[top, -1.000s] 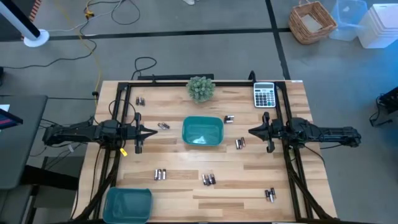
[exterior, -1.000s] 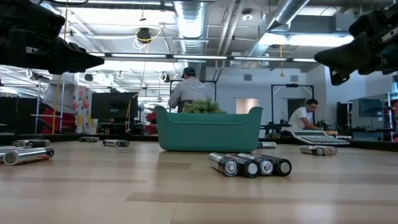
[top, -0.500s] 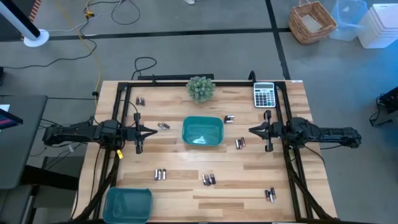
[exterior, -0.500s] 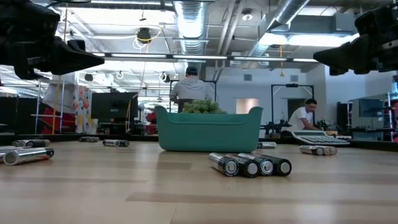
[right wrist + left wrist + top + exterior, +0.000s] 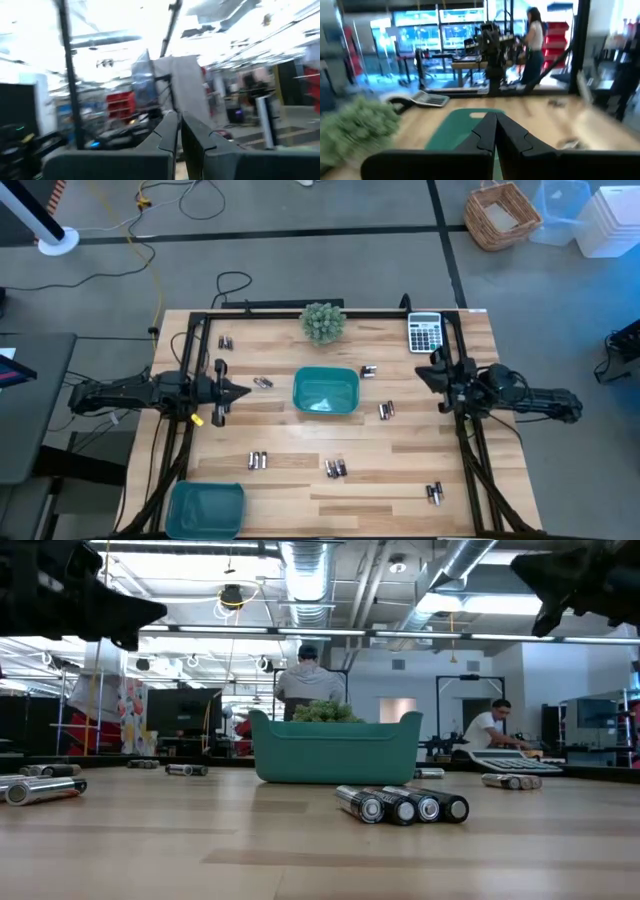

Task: Sort batteries
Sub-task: Put the black battery into the green bin

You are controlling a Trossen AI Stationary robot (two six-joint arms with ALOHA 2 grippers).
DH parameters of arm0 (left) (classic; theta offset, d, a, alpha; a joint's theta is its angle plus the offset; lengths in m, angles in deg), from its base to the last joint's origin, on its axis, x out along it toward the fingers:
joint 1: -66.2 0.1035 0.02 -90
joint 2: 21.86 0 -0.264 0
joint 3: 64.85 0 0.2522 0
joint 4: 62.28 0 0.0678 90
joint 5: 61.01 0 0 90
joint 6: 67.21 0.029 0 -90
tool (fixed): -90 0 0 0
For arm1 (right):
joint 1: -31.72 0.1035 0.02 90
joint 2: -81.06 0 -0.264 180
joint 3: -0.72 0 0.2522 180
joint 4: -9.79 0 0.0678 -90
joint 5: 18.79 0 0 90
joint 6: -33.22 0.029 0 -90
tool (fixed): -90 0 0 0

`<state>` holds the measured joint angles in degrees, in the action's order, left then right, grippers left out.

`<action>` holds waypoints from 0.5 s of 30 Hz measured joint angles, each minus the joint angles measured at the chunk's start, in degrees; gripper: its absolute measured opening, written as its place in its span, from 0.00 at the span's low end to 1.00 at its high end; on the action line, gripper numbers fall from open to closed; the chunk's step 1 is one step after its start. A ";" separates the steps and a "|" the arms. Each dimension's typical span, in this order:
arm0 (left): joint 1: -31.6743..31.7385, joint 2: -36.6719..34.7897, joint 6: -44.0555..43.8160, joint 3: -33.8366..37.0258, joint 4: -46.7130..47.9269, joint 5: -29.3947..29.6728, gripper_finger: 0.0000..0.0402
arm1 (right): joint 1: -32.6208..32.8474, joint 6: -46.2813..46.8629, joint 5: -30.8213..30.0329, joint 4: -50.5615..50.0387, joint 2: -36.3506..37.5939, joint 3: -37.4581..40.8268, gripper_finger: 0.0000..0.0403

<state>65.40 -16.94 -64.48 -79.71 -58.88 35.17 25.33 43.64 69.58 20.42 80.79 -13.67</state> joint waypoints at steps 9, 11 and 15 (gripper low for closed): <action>0.02 0.02 -9.64 0.00 -2.78 2.34 0.01 | -11.21 -2.27 -1.70 -0.54 -5.30 -4.01 0.11; 0.02 0.02 -10.16 0.00 -3.49 2.36 0.01 | -13.50 -1.19 -1.70 -0.32 -8.13 -5.07 0.11; 0.02 0.02 -11.58 0.00 -4.31 2.33 0.01 | -16.37 1.42 -1.67 -0.72 -15.44 -6.01 0.11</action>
<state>65.43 -16.91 -76.06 -79.71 -63.19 37.51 8.95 45.07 67.91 19.70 65.35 -19.68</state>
